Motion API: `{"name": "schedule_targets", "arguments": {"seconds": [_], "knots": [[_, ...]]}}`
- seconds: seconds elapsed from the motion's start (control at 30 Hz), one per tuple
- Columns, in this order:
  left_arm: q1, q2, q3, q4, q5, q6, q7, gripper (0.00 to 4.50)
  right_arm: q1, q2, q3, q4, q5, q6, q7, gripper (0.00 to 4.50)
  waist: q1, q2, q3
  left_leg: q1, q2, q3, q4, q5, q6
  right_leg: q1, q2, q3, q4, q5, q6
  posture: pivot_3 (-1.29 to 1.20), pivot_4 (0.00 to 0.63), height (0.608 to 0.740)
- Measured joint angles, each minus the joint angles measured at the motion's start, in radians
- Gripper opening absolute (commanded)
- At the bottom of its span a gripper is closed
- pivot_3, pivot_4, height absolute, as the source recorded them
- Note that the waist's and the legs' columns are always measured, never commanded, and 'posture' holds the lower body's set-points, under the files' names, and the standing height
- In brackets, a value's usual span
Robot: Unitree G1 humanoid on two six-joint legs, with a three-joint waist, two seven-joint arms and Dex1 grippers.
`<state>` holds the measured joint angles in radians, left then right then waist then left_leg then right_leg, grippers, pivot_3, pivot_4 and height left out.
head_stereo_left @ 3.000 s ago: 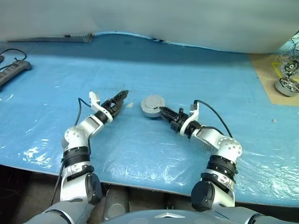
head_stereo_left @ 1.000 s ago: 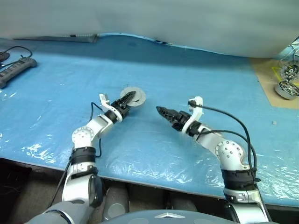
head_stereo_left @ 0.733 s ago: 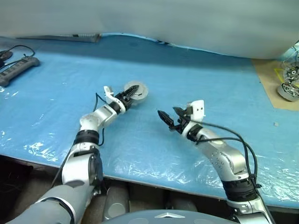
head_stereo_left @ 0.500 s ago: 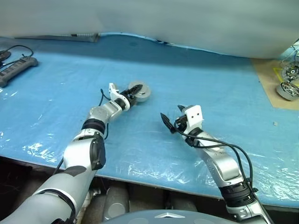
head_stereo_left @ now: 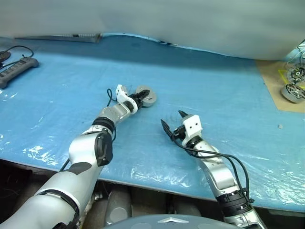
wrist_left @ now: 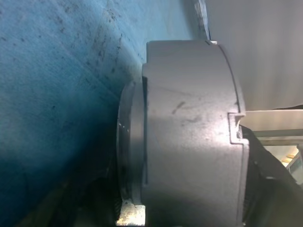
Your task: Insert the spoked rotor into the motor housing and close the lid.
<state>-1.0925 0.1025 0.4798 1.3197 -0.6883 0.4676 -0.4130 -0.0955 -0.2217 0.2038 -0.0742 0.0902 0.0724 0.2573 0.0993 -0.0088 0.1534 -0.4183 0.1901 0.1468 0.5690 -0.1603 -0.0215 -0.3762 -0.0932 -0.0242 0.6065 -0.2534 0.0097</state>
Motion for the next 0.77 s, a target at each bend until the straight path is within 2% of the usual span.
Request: {"name": "schedule_targets", "arguments": {"seconds": [0.07, 0.1, 0.17, 0.33, 0.53, 0.63, 0.77], "knots": [[-0.003, 0.004, 0.005, -0.006, 0.009, 0.013, 0.000, 4.38, 0.000, 0.004, -0.001, 0.000, 0.000, 0.002, 0.009, 4.50, 0.000, 0.000, 0.000, 0.004, 0.000, 0.000, 0.000, 0.000, 0.000, 0.004, 0.000, 0.000, 0.000, 0.000, -0.001, 0.00, 0.150, 0.740], [-0.002, 0.008, 0.005, -0.012, 0.012, 0.022, -0.002, 4.48, 0.000, 0.006, -0.002, 0.000, 0.001, 0.004, 0.014, 4.50, -0.001, 0.000, 0.000, 0.007, 0.000, 0.000, -0.001, 0.000, 0.000, 0.006, 0.000, 0.000, 0.000, 0.000, -0.001, 0.00, 0.150, 0.740], [0.007, 0.027, 0.003, -0.033, 0.031, 0.054, -0.009, 4.48, 0.002, 0.012, -0.001, 0.000, 0.001, 0.014, 0.031, 4.50, -0.007, 0.000, 0.000, 0.013, 0.002, 0.001, -0.003, 0.000, 0.001, 0.009, 0.000, 0.002, 0.000, -0.002, -0.004, 0.00, 0.150, 0.740], [0.092, 0.074, -0.061, -0.166, 0.075, 0.163, -0.109, 4.48, 0.016, 0.021, -0.002, 0.000, 0.001, 0.033, 0.051, 4.50, -0.010, 0.001, 0.000, 0.015, 0.003, 0.002, -0.006, 0.000, 0.001, 0.009, 0.001, 0.002, 0.000, -0.006, -0.011, 0.00, 0.150, 0.740], [0.367, 0.160, -0.233, -0.637, 0.119, 0.300, -0.209, 4.48, 0.029, 0.028, -0.008, -0.002, 0.004, 0.050, 0.072, 4.50, -0.032, 0.002, -0.001, 0.016, 0.008, 0.003, -0.009, 0.000, 0.001, 0.009, 0.003, 0.001, 0.000, -0.008, -0.015, 0.00, 0.150, 0.740], [0.540, 0.195, -0.335, -0.909, 0.167, 0.265, -0.233, 4.48, 0.037, 0.030, -0.014, -0.003, 0.009, 0.061, 0.086, 4.50, -0.033, 0.004, -0.002, 0.016, 0.010, 0.004, -0.010, -0.001, 0.002, 0.009, 0.003, 0.000, 0.000, -0.009, -0.016, 0.00, 0.150, 0.740], [0.693, 0.199, -0.399, -1.098, 0.230, 0.144, -0.230, 4.48, 0.050, 0.040, -0.042, -0.012, 0.032, 0.062, 0.091, 4.50, -0.030, 0.007, -0.002, 0.017, 0.010, 0.004, -0.010, -0.002, 0.003, 0.009, 0.003, 0.001, -0.001, -0.009, -0.016, 0.00, 0.150, 0.740]]}}
